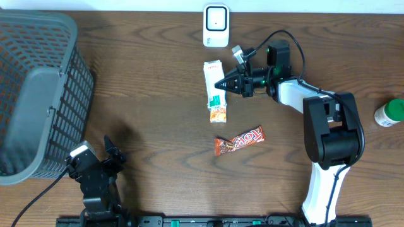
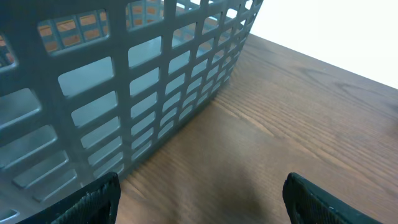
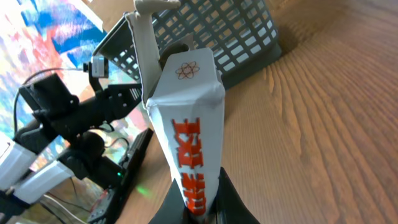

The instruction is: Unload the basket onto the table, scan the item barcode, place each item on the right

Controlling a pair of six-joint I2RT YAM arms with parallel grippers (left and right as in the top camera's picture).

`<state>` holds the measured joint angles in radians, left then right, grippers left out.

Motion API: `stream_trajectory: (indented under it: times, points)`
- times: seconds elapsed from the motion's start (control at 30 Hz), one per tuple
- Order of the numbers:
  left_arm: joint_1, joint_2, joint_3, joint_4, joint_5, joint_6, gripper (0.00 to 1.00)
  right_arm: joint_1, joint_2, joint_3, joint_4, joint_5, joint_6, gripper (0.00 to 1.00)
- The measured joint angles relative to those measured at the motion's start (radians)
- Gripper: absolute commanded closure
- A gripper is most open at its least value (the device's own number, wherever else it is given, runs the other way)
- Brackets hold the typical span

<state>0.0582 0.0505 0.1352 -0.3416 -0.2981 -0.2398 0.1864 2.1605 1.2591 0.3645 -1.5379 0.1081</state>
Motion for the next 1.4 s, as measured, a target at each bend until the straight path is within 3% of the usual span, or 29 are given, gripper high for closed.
stream_trajectory:
  times: [0.2, 0.27, 0.3, 0.33, 0.37, 0.4, 0.83, 1.07, 1.17, 1.3, 1.4]
  points:
    - [0.0, 0.0, 0.0, 0.0, 0.0, 0.0, 0.16, 0.0, 0.0, 0.0, -0.162, 0.001, 0.093, 0.94]
    - [0.0, 0.0, 0.0, 0.0, 0.0, 0.0, 0.16, 0.0, 0.0, 0.0, -0.245, 0.002, 0.141, 0.85]
    - [0.0, 0.0, 0.0, 0.0, 0.0, 0.0, 0.16, -0.001, 0.0, 0.0, -0.28, 0.003, 0.164, 0.73]
    - [0.0, 0.0, 0.0, 0.0, 0.0, 0.0, 0.16, -0.002, 0.0, 0.0, -0.32, 0.005, 0.193, 0.19]
    - [0.0, 0.0, 0.0, 0.0, 0.0, 0.0, 0.16, -0.002, 0.0, 0.0, -0.327, 0.005, 0.198, 0.03]
    - [0.0, 0.0, 0.0, 0.0, 0.0, 0.0, 0.16, -0.005, 0.0, 0.0, -0.357, 0.01, 0.214, 0.01]
    - [0.0, 0.0, 0.0, 0.0, 0.0, 0.0, 0.16, -0.175, 0.0, -0.001, -0.473, 0.033, 0.276, 0.01]
    - [0.0, 0.0, 0.0, 0.0, 0.0, 0.0, 0.16, -0.075, -0.068, -0.006, -0.491, 0.097, 0.286, 0.01]
    - [0.0, 0.0, 0.0, -0.001, 0.0, 0.0, 0.16, 0.02, -0.192, -0.005, -0.597, 0.259, 0.271, 0.01]
    - [0.0, 0.0, 0.0, 0.0, 0.0, 0.0, 0.16, 0.187, -0.395, 0.0, -0.857, 0.718, 0.248, 0.01]
    - [0.0, 0.0, 0.0, 0.0, 0.0, 0.0, 0.16, 0.315, -0.472, 0.002, -0.952, 1.04, 0.24, 0.01]
